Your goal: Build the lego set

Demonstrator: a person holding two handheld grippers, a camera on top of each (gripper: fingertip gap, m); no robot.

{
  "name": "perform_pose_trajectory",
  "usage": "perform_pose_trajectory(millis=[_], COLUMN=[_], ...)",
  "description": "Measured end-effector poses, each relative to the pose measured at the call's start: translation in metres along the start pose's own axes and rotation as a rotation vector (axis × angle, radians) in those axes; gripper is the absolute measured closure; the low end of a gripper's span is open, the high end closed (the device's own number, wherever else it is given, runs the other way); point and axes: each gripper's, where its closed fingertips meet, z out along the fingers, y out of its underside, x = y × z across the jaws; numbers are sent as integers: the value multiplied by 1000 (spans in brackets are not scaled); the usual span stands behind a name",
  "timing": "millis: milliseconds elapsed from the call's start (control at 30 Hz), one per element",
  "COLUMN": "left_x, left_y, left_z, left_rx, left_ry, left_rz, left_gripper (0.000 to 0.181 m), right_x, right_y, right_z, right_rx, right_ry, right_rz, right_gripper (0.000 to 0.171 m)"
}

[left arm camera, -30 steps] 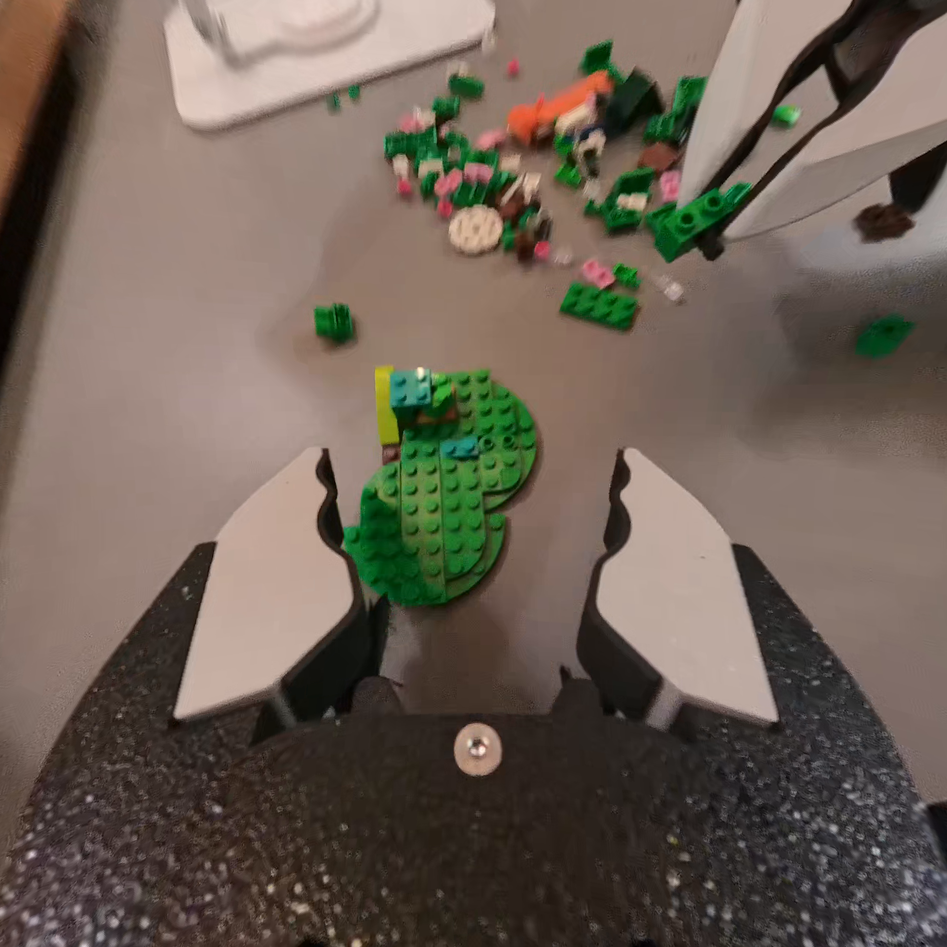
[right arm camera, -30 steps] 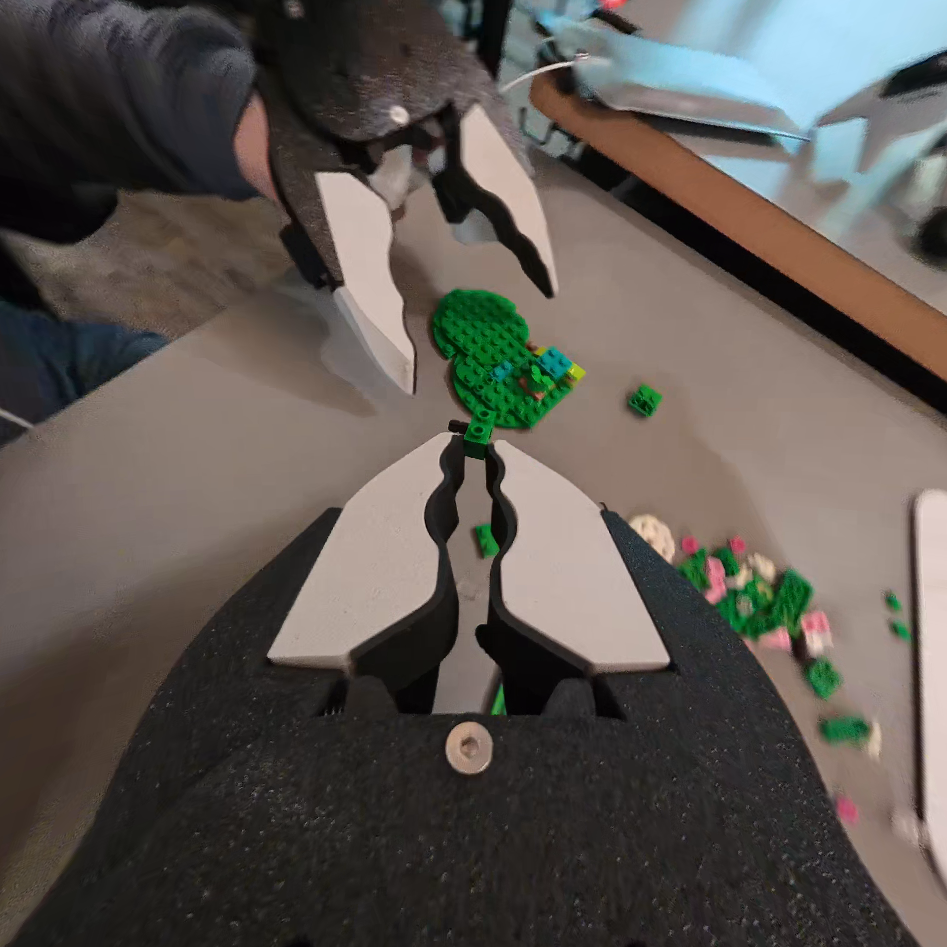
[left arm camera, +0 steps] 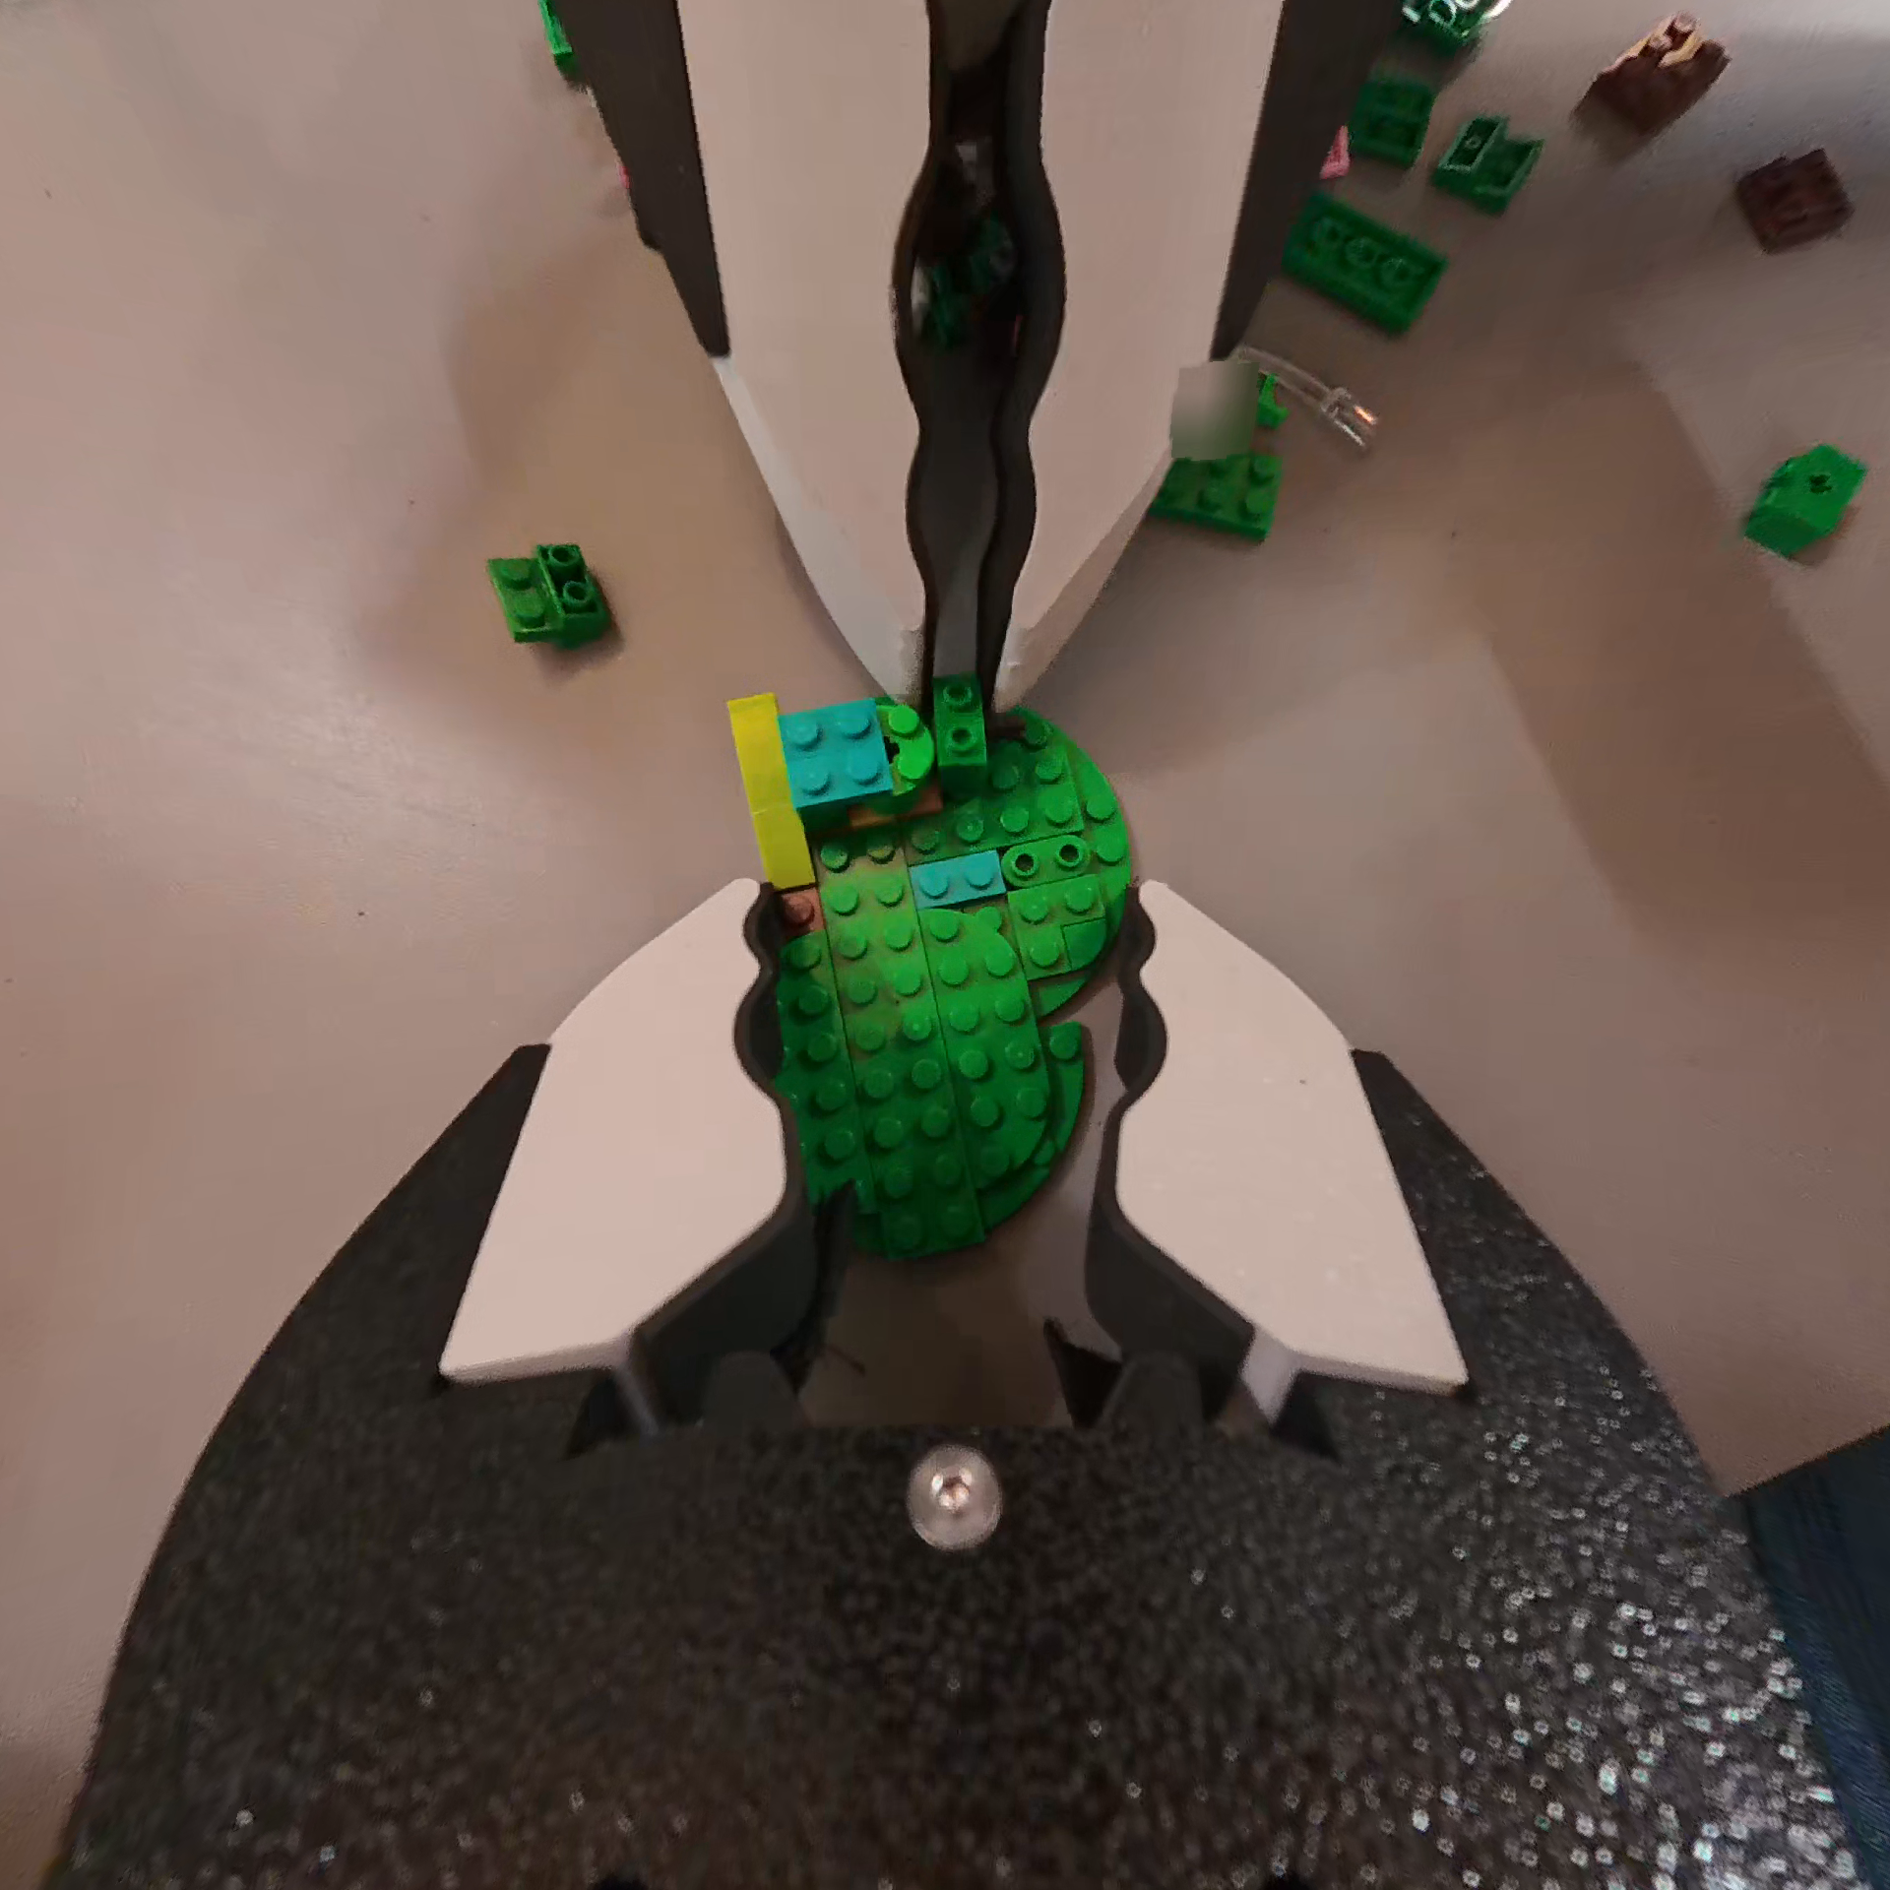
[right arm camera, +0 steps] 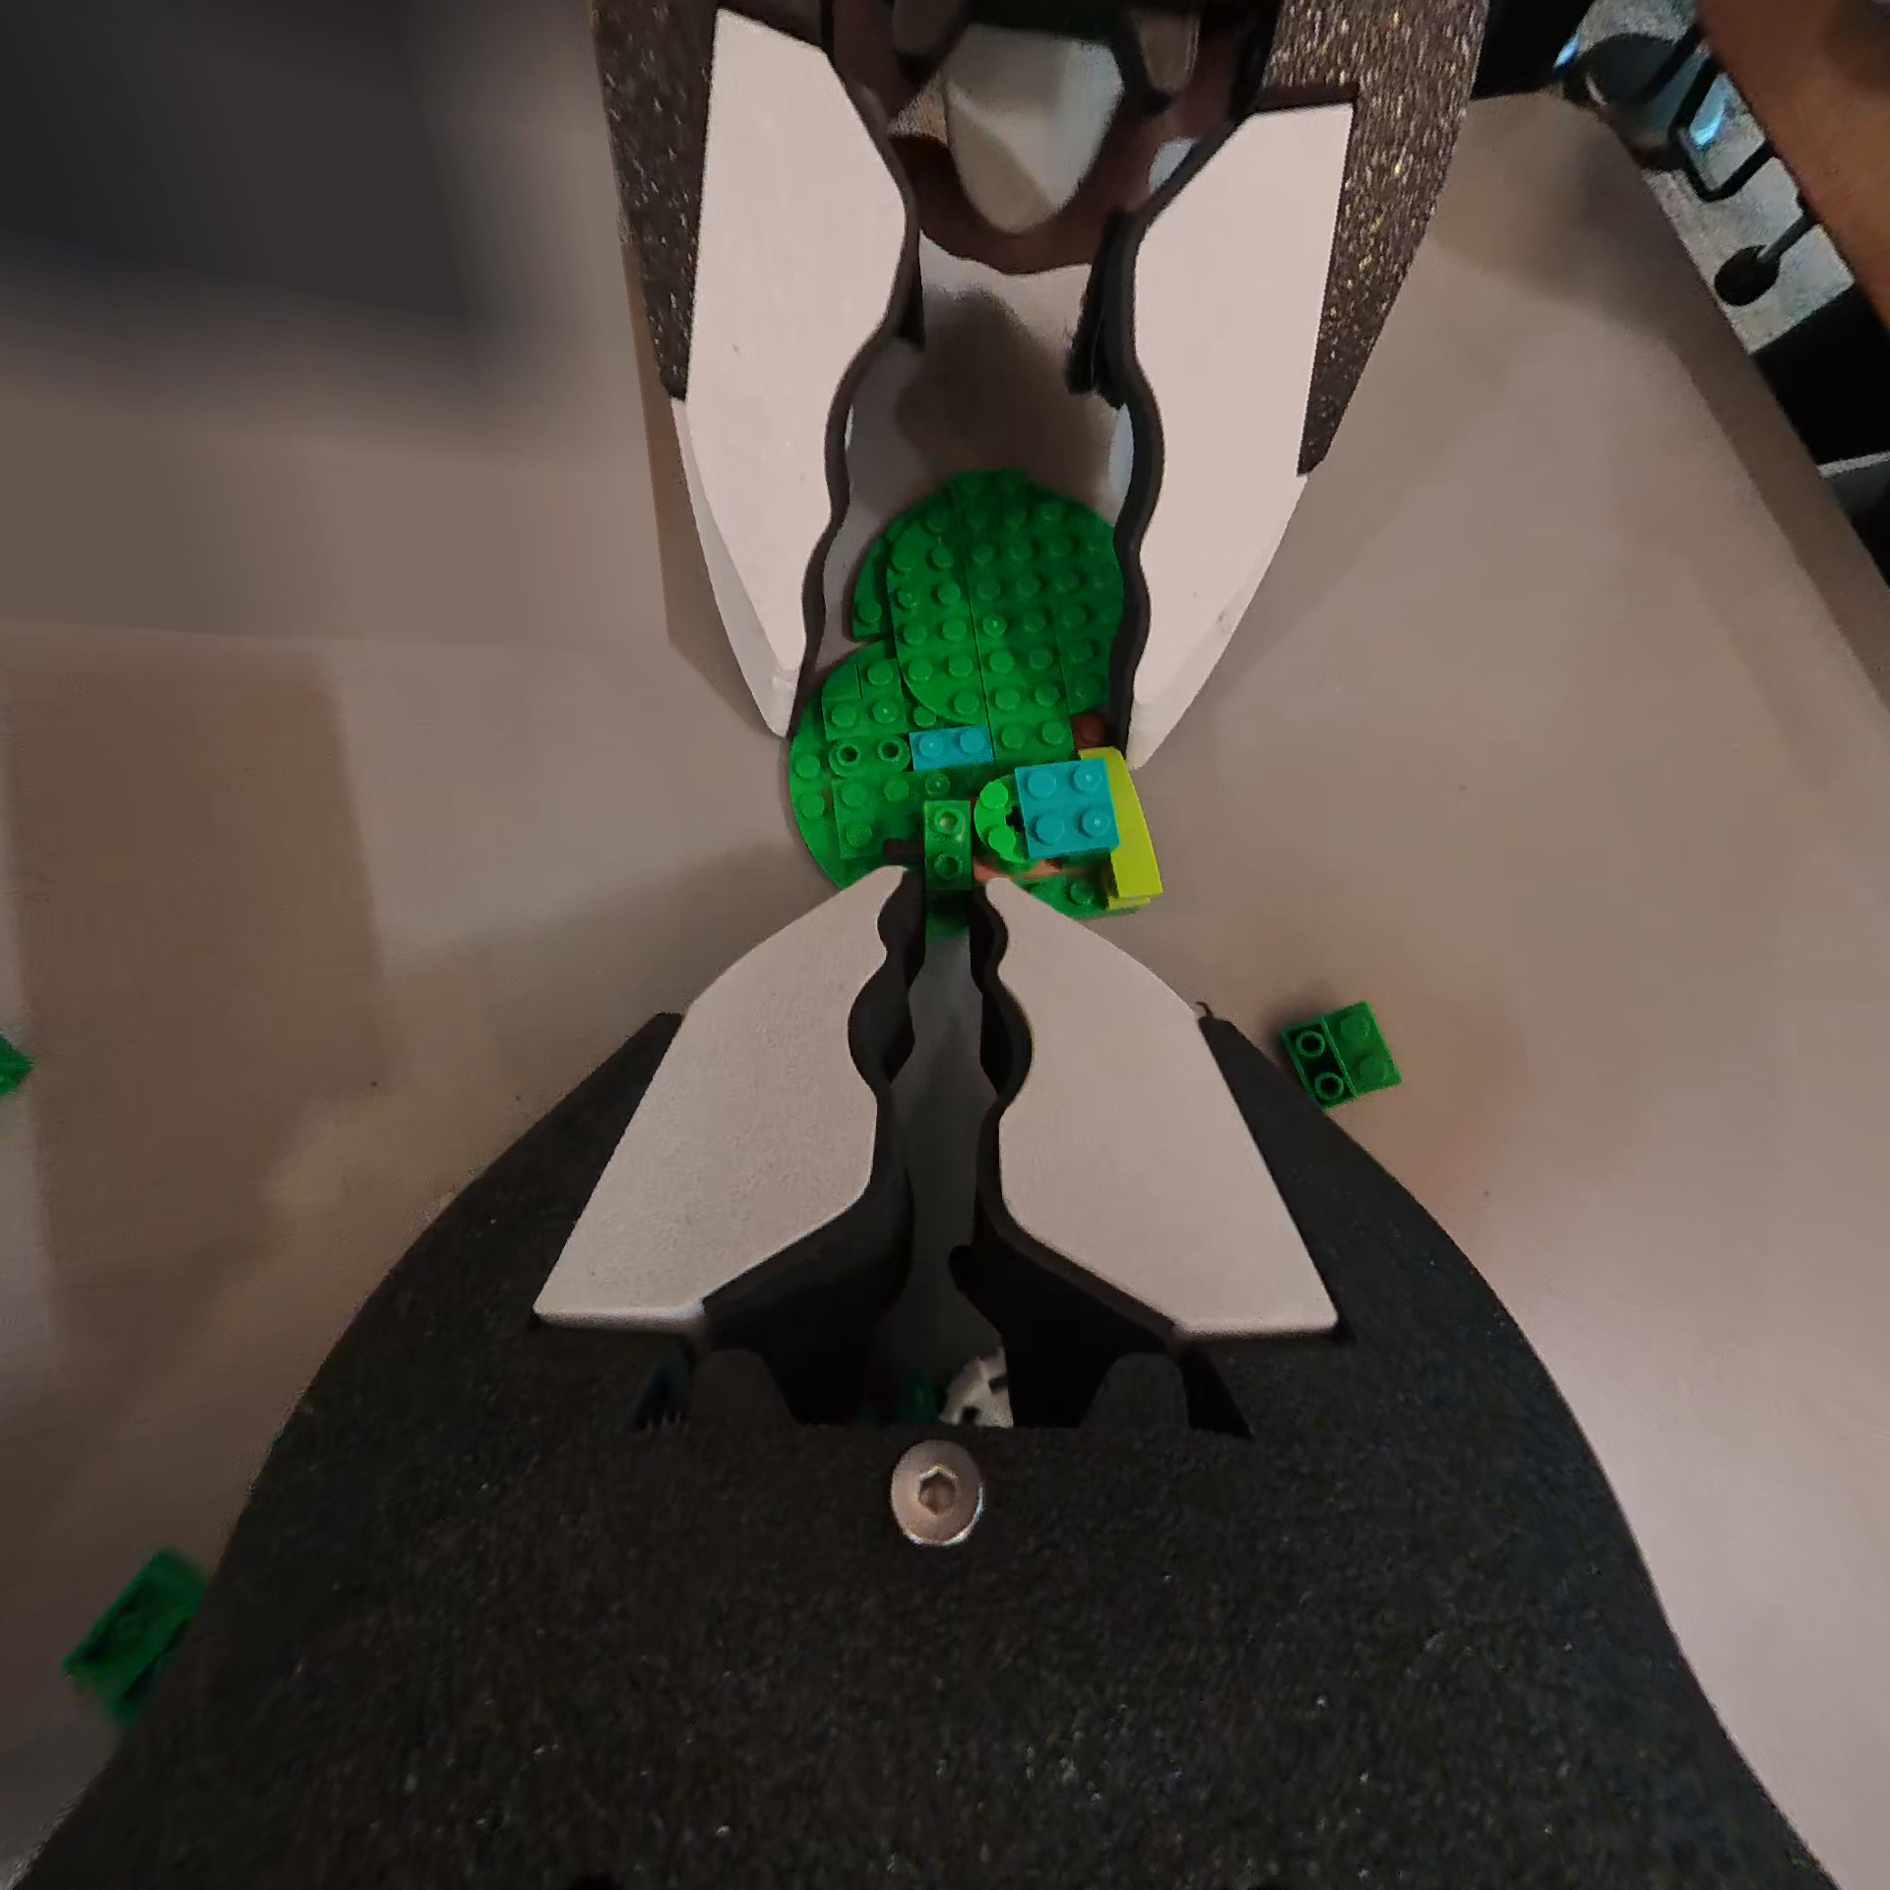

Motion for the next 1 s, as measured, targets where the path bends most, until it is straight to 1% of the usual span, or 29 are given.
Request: perform_pose_trajectory(millis=[233,333,500,800,1000], left_x=[0,0,0,0,-1], left_y=[-1,-1,-1,-2,-3], left_z=[0,0,1,1,2], left_rx=[13,19,24,34,46], left_ry=[4,4,7,13,9], left_rz=[3,1,3,11,2], left_gripper=[118,118,118,118,118], right_x=[0,-1,-3,2,3], right_y=[2,0,-4,-3,-5], right_z=[-4,-8,-6,-5,-10], right_rx=[-47,-37,-21,-76,-116], right_ry=[76,123,114,54,96], right_rz=[-20,-32,-24,50,33], right_gripper=[162,163,166,167,162])
